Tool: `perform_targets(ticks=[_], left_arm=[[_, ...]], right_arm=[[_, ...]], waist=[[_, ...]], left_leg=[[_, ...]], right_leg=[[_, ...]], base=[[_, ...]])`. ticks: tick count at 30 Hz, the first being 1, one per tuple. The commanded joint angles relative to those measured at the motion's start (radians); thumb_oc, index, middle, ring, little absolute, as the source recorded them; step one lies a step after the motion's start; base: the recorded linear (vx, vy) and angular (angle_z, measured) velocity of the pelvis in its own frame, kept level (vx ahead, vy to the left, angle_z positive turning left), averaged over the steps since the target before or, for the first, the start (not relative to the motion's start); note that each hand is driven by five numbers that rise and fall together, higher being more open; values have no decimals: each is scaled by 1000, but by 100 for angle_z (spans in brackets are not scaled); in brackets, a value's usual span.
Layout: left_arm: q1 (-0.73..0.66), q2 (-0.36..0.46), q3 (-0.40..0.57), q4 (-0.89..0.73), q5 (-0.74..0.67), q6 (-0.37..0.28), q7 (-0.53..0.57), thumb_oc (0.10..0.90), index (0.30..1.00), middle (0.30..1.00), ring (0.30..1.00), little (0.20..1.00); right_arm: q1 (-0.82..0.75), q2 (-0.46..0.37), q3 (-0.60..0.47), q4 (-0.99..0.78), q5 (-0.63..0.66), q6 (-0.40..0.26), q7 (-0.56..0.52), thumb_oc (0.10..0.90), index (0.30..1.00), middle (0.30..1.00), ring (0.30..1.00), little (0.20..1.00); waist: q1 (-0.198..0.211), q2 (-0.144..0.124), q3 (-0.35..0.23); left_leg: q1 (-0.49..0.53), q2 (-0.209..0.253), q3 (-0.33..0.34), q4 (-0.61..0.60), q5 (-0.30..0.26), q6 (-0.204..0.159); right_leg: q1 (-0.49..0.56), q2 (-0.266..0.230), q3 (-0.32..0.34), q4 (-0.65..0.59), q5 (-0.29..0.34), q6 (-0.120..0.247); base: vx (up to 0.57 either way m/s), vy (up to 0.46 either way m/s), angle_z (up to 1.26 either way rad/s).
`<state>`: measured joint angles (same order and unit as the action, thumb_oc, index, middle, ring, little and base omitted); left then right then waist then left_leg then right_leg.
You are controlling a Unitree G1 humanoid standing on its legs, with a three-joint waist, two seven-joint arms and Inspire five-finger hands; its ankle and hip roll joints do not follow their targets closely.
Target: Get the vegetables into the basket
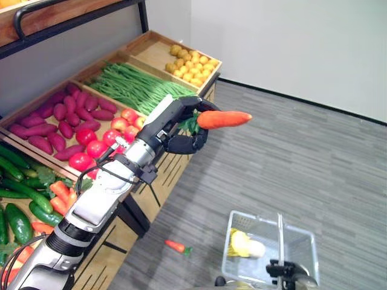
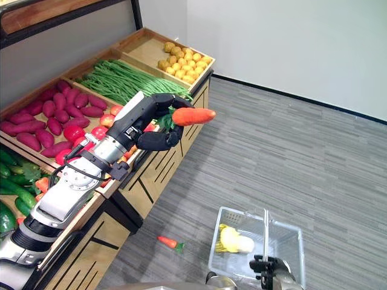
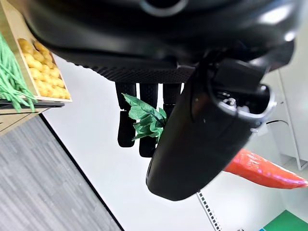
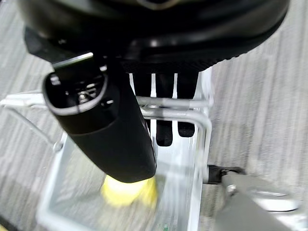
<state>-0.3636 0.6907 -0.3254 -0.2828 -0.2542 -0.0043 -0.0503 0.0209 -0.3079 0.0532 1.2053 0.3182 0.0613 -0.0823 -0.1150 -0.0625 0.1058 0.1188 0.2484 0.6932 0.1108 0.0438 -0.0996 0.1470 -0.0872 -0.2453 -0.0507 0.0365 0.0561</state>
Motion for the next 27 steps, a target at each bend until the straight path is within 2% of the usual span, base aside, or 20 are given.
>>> perform_targets(ticks=[1,3,4,5,6,7,8,9,11,12,13,15,16,20,27], left_arm=[[-113,11,40,-106,6,-70,14,400,300,300,300,300],[-113,3,33,-99,5,-68,12,400,300,300,300,300],[-109,0,33,-98,9,-68,11,400,300,300,300,300],[-99,-1,42,-95,16,-69,16,400,300,300,300,300],[-87,-2,51,-94,22,-68,17,400,300,300,300,300],[-28,7,96,-97,39,-71,34,400,300,300,300,300],[-26,7,99,-99,39,-71,34,400,300,300,300,300],[13,24,124,-112,54,-71,43,400,300,300,300,300],[15,23,124,-113,55,-71,43,400,300,300,300,300],[23,38,135,-123,52,-76,51,400,300,300,300,300],[43,48,141,-142,30,-77,52,400,300,300,300,300],[46,48,135,-145,25,-75,49,400,300,300,300,300],[47,36,128,-147,22,-74,44,400,300,300,300,300],[61,40,131,-147,5,-73,44,400,300,300,300,300],[71,47,122,-149,-2,-63,36,400,300,300,300,300]], right_arm=[[-25,-31,-22,-12,20,-49,-15,400,300,300,300,300],[-19,-35,-26,-12,23,-52,-15,400,300,300,300,300],[-17,-40,-27,-11,27,-54,-15,400,300,300,300,300],[-24,-47,-25,-13,33,-56,-18,400,300,300,300,300],[-35,-53,-18,-12,32,-60,-19,400,300,300,300,300],[-60,-66,6,-3,22,-61,-16,400,300,300,300,300],[-61,-67,8,-2,22,-62,-15,400,300,300,300,300],[-72,-77,33,7,4,-60,-9,400,300,300,300,300],[-71,-78,34,8,4,-60,-8,400,300,300,300,300],[-69,-83,42,7,7,-65,-2,400,300,300,300,300],[-69,-78,51,9,19,-66,1,400,300,300,300,300],[-62,-74,57,11,25,-66,3,400,300,300,300,300],[-57,-68,55,19,31,-65,5,400,300,300,300,300],[-63,-55,65,23,29,-58,9,400,300,300,300,300],[-66,-48,69,13,27,-53,14,400,300,300,300,300]], waist=[[-8,19,-18],[-9,18,-13],[-3,13,-5],[18,11,14],[41,10,25],[91,1,31],[89,0,30],[128,10,32],[128,10,29],[148,18,44],[145,22,40],[145,25,34],[133,34,26],[129,50,15],[124,58,-8]], left_leg=[[-38,8,-56,1,-2,-48],[-37,12,-71,3,0,-50],[-48,8,-108,23,-4,-52],[-80,-8,-199,72,19,-46],[-106,-41,-314,90,15,-45],[-133,-151,-574,76,-76,-11],[-135,-152,-574,76,-73,-9],[-153,-208,-712,-4,-74,3],[-148,-209,-712,-17,-68,3],[-197,-257,-788,-32,-33,6],[-175,-270,-812,-50,-41,21],[-155,-270,-816,-79,-40,29],[-143,-271,-797,-95,-27,36],[-113,-268,-755,-133,-22,37],[-60,-268,-724,-177,-28,47]], right_leg=[[23,-7,-13,22,-140,64],[21,2,-12,32,-149,55],[18,9,1,40,-155,48],[3,18,18,52,-148,33],[-5,21,42,55,-143,29],[-28,24,113,54,-126,32],[-30,23,113,54,-124,32],[-32,46,190,31,-103,33],[-31,45,190,27,-101,33],[-31,64,223,18,-89,30],[-34,83,253,23,-92,27],[-28,83,261,16,-92,24],[-25,73,252,14,-90,28],[-22,46,241,26,-104,37],[-10,22,248,16,-100,54]], base=[[-69,-172,15],[-63,-162,20],[-128,-154,9],[-151,-127,-12],[-118,-154,-42],[-35,-94,-80],[44,-105,-155],[33,-29,-158],[22,-28,-105],[43,-18,-81],[44,-19,-102],[81,78,-99],[82,126,-52],[88,127,-2],[70,79,-14]])
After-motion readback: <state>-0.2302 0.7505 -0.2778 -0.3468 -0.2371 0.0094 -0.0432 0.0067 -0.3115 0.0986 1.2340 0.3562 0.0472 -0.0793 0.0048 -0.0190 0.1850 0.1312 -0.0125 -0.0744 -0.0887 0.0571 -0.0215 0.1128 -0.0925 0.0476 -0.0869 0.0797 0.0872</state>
